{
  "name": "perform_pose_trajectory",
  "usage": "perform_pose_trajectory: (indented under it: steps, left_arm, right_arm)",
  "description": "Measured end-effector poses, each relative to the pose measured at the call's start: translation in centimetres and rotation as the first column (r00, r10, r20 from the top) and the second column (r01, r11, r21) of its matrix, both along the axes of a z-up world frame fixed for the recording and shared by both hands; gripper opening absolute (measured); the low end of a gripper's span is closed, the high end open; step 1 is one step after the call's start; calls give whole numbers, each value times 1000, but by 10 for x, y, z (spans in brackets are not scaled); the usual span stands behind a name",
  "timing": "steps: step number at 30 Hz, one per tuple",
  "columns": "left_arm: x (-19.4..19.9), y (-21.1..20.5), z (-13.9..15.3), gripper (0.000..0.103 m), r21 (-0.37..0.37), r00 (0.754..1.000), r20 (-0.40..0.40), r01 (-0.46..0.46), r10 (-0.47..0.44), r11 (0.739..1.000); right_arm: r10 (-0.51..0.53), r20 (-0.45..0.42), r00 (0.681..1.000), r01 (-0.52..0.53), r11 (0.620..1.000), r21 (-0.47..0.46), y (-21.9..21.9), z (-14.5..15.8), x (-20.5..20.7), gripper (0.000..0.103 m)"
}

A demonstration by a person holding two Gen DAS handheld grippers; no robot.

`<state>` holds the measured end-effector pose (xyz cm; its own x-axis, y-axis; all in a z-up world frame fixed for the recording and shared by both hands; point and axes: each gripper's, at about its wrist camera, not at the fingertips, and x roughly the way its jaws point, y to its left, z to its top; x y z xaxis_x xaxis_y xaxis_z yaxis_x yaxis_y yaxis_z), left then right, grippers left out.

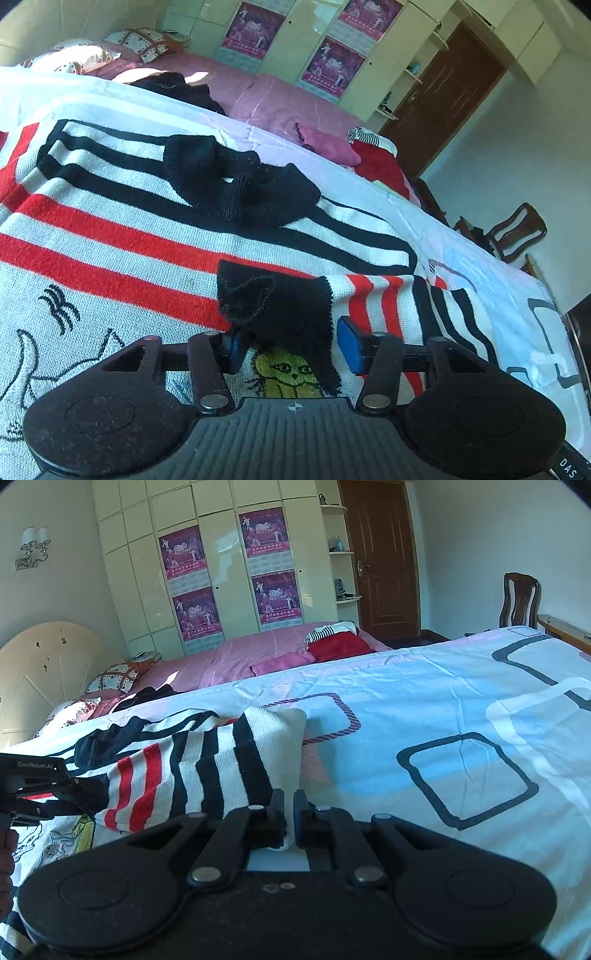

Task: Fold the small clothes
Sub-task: 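Grasp the black cuff of the other sleeve with the left gripper, then fold the held sleeve across the sweater body and open the left gripper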

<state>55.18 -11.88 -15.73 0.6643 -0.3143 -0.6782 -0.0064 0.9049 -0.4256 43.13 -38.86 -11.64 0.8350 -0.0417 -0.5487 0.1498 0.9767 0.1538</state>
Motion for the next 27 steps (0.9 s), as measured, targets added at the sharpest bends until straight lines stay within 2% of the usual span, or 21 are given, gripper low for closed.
perform_pose_trajectory:
  steps: [1,2,3,5,9,15,27]
  left_arm:
    - [1,5,2,5,-9,1000,-4,4,-4,1000]
    - [0,13,4,5,-43,1000,5,1,-1,999]
    - [0,21,6,5,-44,999,32,3,-2,999]
    - [0,31,15,5,11,996,89,10,-11,1000]
    - [1,53,35,5,54,988,149,27,-35,998]
    - [6,90,35,5,68,988,153,18,-28,998]
    - [18,125,21,5,122,985,167,12,-32,992]
  right_arm:
    - [-1,0,1000,1,1000,0,0,1,0,7]
    - [-3,1,1000,3,1000,-2,1,2,0,7]
    - [-3,3,1000,3,1000,-4,1,4,0,7]
    - [-6,5,1000,6,1000,-3,2,6,1,7]
    - [-13,6,1000,13,1000,9,4,6,5,7]
    - [7,-3,1000,-7,1000,16,21,1,11,7]
    - [80,-9,997,-80,997,23,48,-7,23,8]
